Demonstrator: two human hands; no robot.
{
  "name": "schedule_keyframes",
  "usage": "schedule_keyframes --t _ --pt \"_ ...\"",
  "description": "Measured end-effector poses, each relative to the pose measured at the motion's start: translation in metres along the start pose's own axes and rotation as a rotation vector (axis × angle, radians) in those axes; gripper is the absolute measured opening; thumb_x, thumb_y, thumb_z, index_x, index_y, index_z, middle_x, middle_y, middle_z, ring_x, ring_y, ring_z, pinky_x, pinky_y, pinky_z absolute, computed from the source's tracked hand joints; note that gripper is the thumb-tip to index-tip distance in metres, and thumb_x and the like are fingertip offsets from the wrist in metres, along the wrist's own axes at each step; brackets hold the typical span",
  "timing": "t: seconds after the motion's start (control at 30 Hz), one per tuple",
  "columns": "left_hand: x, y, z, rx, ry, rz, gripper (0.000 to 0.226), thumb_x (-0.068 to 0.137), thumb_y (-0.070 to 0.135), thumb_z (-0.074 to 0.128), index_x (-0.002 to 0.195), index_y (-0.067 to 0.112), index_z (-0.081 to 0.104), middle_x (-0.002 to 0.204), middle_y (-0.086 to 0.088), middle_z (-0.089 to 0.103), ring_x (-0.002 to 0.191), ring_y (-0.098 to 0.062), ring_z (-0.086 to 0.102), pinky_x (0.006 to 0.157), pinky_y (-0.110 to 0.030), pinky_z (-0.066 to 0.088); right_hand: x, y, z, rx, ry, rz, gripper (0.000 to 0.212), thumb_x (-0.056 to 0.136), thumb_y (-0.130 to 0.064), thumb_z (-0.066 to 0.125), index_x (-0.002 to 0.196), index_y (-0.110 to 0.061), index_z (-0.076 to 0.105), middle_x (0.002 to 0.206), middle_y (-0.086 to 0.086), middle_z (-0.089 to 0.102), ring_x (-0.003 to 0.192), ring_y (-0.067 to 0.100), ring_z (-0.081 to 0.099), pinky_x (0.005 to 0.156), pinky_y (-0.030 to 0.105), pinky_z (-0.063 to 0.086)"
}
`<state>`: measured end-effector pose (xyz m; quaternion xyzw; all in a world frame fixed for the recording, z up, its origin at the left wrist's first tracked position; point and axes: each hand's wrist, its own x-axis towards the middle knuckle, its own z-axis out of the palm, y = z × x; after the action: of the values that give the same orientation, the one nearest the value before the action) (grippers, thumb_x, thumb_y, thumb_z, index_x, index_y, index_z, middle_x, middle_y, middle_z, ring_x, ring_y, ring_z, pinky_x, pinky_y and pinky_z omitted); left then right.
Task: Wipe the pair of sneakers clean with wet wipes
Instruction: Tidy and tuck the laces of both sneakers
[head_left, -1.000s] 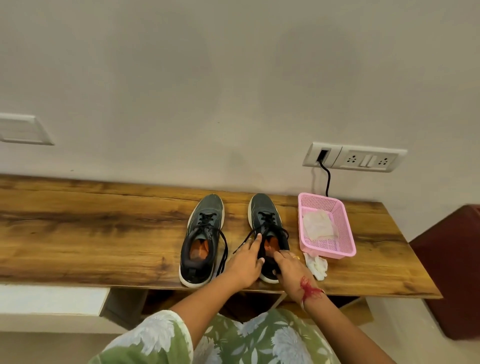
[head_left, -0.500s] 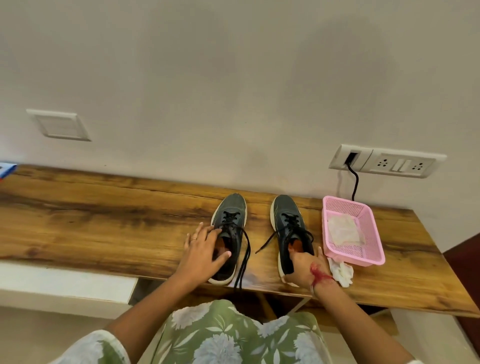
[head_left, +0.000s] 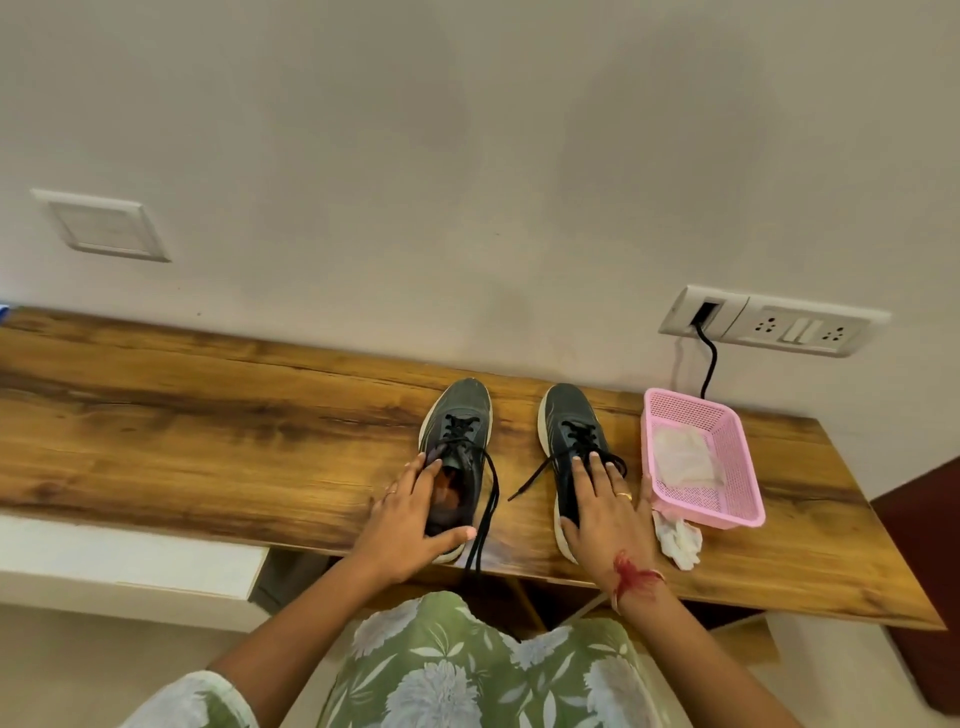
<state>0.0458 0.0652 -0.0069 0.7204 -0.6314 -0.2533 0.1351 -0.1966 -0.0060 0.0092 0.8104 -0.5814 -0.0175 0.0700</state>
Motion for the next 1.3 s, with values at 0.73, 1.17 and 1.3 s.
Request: schedule_keyframes --t 0.73,1.17,1.3 --pt "-0.003 0.003 0.017 -0.352 0.124 -0.019 0.109 0.065 0.082 0.055 0.15 0.028 0.015 0.147 0.011 0.031 0.134 -0.009 0.033 0.108 -0.038 0.036 0.042 -0.083 -0.007 1.044 -0.289 0.143 0.063 0.091 -0.024 0.058 0.145 -0.023 0.026 0.132 0.006 0.053 0.12 0.022 0.051 0.095 0.029 0.04" --pt "0.054 0.031 0.001 0.158 0.127 -0.082 0.052 0.084 0.019 0.064 0.131 0.024 0.041 0.13 -0.003 0.042 0.118 -0.024 0.047 0.084 -0.034 0.049 0.05 -0.077 -0.011 1.051 -0.198 0.203 0.023 0.08 -0.016 0.071 0.102 -0.016 0.067 0.071 -0.01 0.052 0.069 0.007 0.052 0.066 0.018 0.043" --pt "0.062 0.032 0.004 0.32 0.121 -0.101 0.06 0.078 0.024 0.07 0.126 0.018 0.034 0.127 -0.006 0.043 0.115 -0.026 0.05 0.084 -0.035 0.047 0.05 -0.073 -0.027 1.326 -0.301 0.234 0.01 0.081 -0.01 0.07 0.089 -0.015 0.067 0.065 -0.005 0.05 0.06 0.008 0.05 0.058 0.016 0.043"
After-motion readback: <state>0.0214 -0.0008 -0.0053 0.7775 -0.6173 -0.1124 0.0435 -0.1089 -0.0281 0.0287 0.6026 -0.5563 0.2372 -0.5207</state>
